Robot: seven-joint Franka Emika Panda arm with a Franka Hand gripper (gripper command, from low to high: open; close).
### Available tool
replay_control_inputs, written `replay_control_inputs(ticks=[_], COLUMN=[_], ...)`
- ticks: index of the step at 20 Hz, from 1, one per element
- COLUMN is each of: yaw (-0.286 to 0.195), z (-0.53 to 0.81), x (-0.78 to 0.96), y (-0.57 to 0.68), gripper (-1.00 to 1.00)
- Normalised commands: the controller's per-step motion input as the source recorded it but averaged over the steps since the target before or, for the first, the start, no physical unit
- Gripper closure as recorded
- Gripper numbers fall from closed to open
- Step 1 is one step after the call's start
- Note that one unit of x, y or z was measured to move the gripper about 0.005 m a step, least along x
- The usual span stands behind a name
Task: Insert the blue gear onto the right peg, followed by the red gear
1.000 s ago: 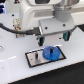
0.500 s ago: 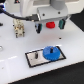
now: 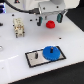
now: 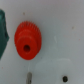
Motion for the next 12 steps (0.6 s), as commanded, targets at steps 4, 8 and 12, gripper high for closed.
replay_control_inputs(ticks=[4,8,12], yaw=[0.0,0.0,0.0], z=[-0.21,-0.27,-0.37], x=[-0.43,-0.33,-0.31], y=[0.29,0.28,0.22], gripper=[-1.0,-1.0,-1.0])
